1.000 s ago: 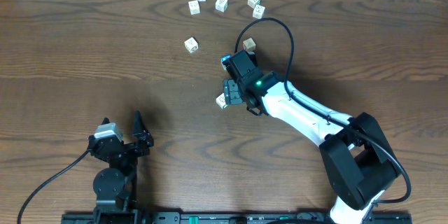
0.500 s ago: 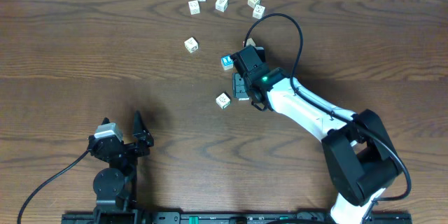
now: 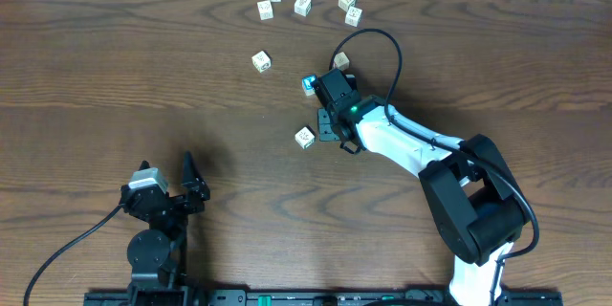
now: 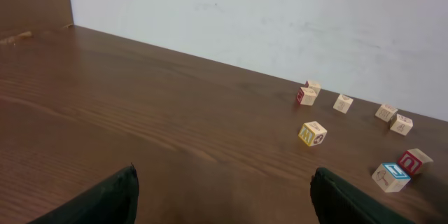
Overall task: Lift 5 blocks
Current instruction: 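Lower the right gripper and grasp the cream soccer-ball 'A' block, then carry the 'A' block back toward the lower right and lower it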
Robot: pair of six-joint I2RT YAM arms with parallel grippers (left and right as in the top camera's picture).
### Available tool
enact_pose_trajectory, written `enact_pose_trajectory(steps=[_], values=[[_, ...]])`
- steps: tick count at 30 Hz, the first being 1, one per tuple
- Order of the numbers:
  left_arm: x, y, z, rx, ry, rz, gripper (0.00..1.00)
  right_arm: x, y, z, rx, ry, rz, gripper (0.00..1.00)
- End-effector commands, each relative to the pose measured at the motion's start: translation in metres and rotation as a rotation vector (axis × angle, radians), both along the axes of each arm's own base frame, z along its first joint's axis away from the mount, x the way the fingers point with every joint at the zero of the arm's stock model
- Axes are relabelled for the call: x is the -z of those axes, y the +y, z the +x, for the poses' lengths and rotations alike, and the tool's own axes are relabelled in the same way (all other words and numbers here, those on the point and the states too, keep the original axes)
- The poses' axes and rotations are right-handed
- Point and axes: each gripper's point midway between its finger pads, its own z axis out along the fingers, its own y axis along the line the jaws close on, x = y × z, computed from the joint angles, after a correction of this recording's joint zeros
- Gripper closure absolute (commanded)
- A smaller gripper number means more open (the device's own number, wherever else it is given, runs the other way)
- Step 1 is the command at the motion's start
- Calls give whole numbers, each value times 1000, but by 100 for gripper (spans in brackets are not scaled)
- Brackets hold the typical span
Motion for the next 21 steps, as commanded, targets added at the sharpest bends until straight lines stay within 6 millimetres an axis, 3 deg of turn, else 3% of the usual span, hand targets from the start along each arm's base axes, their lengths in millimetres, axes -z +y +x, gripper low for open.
enact_pose_trajectory(steps=[1,4,7,14,16,19,21], values=[[18,2,-1,-9,50,9,21,0,1,1,3,0,7,51],[18,2,-1,-9,50,9,21,0,3,0,-15,6,14,62],[18,2,-1,-9,50,9,21,1,6,-3,-39,17,25,66],[18,2,-1,-9,50,9,21,-7,12,-3,-79,12,43,99],[18,2,-1,-9,50,9,21,-21,13,-1,-82,-8,57,99],[18,2,-1,-9,50,9,21,-71,9,1,-111,-104,62,99],[18,2,-1,-9,50,9,21,-103,-4,1,-83,-169,36,99]])
